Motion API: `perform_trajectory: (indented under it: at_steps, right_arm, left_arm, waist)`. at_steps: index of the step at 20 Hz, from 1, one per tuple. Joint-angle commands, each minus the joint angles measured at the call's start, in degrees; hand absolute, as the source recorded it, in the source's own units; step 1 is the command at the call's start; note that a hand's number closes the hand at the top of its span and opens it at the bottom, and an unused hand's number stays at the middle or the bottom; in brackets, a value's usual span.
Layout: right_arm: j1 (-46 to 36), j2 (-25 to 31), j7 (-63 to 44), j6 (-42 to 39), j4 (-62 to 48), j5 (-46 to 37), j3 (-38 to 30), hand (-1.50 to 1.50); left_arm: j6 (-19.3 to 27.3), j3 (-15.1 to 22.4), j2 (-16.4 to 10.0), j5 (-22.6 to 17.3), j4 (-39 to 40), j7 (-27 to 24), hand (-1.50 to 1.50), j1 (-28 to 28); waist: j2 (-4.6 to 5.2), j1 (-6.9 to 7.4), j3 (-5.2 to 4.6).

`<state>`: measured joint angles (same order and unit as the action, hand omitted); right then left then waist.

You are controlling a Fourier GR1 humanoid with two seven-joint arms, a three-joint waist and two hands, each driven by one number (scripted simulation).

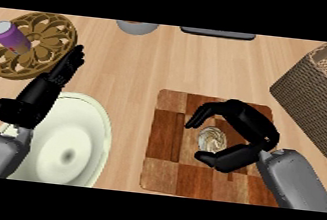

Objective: Pick the cupcake from the cutting board and place it in the basket

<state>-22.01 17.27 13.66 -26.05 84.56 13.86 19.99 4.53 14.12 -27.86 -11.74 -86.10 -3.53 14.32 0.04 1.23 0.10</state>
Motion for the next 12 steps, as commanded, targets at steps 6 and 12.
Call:
perform_trajectory:
  at_steps: [6,12]
  right_arm:
    - [6.2,-0.4,-1.9,18.0,13.9,-25.9,7.6,-1.5]
    - [-1.9,8.5,-16.1,17.6,21.5,-34.1,0.2,-1.5]
  left_arm:
    - [-2.1,-3.1,-0.7,-2.2,0.2,-0.5,0.0,-2.7]
    - [-1.3,-1.1,0.9,-1.6,-2.5,2.7,0.0,-2.9]
  waist:
    - [-0.55,-2.48,-0.22]
    - [-0.68,-2.27,-0.24]
